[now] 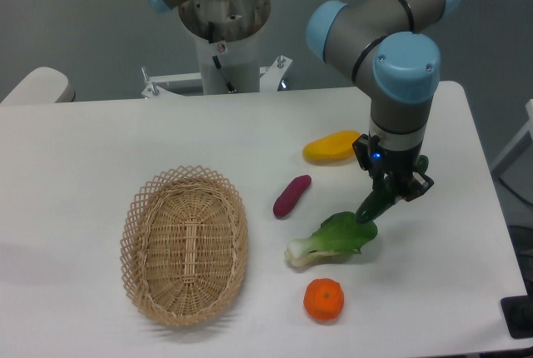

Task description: Place the cucumber on the table

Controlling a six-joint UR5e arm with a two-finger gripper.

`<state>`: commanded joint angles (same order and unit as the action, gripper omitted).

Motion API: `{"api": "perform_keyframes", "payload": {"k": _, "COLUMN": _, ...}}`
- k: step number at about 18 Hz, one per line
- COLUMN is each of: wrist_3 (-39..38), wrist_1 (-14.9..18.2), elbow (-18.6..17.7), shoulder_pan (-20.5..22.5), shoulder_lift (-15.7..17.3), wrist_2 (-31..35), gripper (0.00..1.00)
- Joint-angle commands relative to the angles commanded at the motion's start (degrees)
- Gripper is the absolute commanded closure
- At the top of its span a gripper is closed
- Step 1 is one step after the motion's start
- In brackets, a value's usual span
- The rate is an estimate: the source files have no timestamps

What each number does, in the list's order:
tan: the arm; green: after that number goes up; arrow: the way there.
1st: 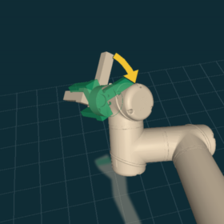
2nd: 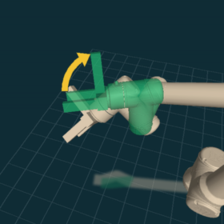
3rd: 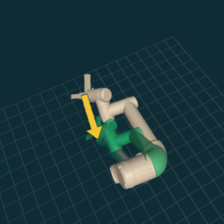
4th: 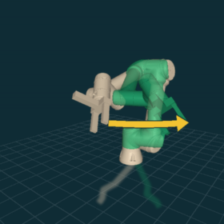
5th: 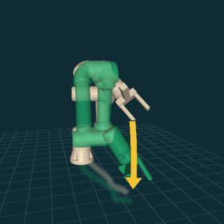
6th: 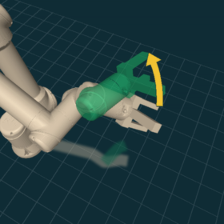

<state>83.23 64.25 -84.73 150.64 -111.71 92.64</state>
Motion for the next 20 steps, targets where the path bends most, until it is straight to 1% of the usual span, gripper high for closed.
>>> {"api": "perform_keyframes", "payload": {"k": 2, "wrist_3": 0.0, "wrist_1": -0.1, "elbow": -0.2, "shoulder_pan": 0.0, "shoulder_lift": 0.0, "wrist_2": 0.0, "gripper": 0.71}}
{"api": "perform_keyframes", "payload": {"k": 7, "wrist_3": 0.3, "wrist_1": 0.1, "elbow": 0.7, "shoulder_pan": 0.5, "shoulder_lift": 0.0, "wrist_2": 0.0, "gripper": 0.71}}
{"api": "perform_keyframes", "payload": {"k": 10, "wrist_3": 4.1, "wrist_1": 0.1, "elbow": 0.5, "shoulder_pan": 1.7, "shoulder_lift": -0.1, "wrist_2": 0.0, "gripper": 0.71}}
{"api": "perform_keyframes", "payload": {"k": 13, "wrist_3": 7.5, "wrist_1": -0.3, "elbow": -0.5, "shoulder_pan": 3.5, "shoulder_lift": -0.3, "wrist_2": 0.0, "gripper": 0.71}}
{"api": "perform_keyframes", "payload": {"k": 16, "wrist_3": 10.7, "wrist_1": -1.8, "elbow": -2.9, "shoulder_pan": 5.0, "shoulder_lift": -0.5, "wrist_2": -0.1, "gripper": 0.71}}
{"api": "perform_keyframes", "payload": {"k": 18, "wrist_3": 11.1, "wrist_1": -2.3, "elbow": -3.2, "shoulder_pan": 5.6, "shoulder_lift": -1.6, "wrist_2": -0.1, "gripper": 0.71}}
{"api": "perform_keyframes", "payload": {"k": 20, "wrist_3": 13.5, "wrist_1": -4.1, "elbow": -3.3, "shoulder_pan": 6.4, "shoulder_lift": -3.7, "wrist_2": 0.0, "gripper": 0.71}}
